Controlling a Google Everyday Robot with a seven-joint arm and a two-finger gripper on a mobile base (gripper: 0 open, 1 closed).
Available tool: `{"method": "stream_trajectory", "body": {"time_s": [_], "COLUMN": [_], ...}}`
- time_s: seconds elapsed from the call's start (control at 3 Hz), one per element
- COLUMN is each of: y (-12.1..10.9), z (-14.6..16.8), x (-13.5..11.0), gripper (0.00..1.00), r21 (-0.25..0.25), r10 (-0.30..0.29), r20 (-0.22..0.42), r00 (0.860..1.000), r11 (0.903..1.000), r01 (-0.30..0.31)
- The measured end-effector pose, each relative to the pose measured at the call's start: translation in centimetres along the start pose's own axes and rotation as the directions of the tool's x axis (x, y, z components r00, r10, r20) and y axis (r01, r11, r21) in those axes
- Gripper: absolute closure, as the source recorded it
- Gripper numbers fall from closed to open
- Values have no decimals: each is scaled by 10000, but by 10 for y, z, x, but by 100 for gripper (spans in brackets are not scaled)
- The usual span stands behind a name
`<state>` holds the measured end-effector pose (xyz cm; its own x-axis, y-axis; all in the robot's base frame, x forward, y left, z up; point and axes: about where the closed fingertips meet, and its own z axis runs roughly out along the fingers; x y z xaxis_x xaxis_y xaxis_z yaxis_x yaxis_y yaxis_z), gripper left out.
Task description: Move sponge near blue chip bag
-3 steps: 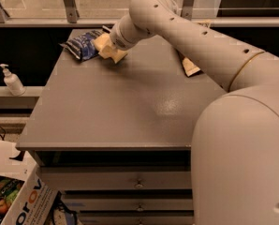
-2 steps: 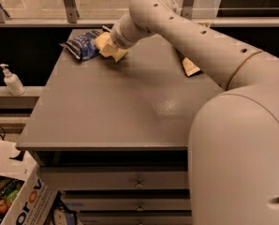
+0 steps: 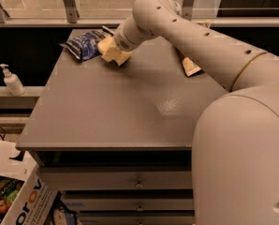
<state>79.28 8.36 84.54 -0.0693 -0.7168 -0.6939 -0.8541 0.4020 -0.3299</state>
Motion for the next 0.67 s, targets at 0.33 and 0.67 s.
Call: {"method": "stream_trajectory", "body": {"time_s": [0.33,0.67], "y": [3,4], "z": [1,-2], "x": [0,-1], "gripper": [0,0], "r21": [-61,-64], "r10": [-44,-41], "r20": [-34,17], "r00": [10000,10000], "r11": [10000,10000], "r01": [44,41]}}
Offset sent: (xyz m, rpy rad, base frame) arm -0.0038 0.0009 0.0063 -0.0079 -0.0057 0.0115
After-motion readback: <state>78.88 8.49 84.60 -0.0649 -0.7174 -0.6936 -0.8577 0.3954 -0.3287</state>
